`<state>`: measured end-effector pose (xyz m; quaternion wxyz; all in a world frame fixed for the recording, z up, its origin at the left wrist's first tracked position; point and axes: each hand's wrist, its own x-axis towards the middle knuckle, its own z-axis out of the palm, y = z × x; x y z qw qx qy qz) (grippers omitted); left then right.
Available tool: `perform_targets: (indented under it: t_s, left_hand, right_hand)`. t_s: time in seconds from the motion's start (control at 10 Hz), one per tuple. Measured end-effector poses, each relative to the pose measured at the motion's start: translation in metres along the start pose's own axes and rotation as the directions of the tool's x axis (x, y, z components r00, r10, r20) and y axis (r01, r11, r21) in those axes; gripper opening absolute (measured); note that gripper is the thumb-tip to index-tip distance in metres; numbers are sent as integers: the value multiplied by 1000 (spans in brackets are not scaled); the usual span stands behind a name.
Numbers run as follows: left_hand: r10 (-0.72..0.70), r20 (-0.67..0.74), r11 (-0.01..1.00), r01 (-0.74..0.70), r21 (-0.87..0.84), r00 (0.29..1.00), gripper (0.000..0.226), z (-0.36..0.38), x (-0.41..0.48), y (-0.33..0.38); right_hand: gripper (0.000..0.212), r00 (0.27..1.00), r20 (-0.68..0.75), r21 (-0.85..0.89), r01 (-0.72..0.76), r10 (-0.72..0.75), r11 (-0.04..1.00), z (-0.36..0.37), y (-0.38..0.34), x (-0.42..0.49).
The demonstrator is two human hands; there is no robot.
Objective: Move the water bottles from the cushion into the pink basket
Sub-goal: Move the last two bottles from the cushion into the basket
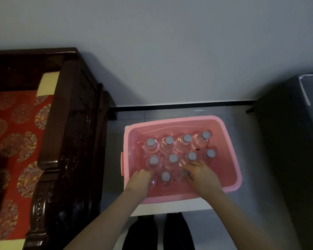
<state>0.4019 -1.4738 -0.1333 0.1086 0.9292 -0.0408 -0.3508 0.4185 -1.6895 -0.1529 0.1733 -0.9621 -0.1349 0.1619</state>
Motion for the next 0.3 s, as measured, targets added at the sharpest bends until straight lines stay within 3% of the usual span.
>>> perform_targets:
  t_s: [0.1,0.2,0.3]
  left_hand:
    - [4,20,1000,-4,14,1000,46,4,5,0]
    - [10,13,1000,-10,3,1000,47,5,10,-1]
    - [-4,65,1000,5,-2,998,42,8,7,-2]
  right_hand:
    - [7,999,32,73,2,-5,997,2,1,2]
    - [10,999,28,110,19,-22,994,5,4,4]
    - [9,996,87,55,-1,-4,998,0,2,2]
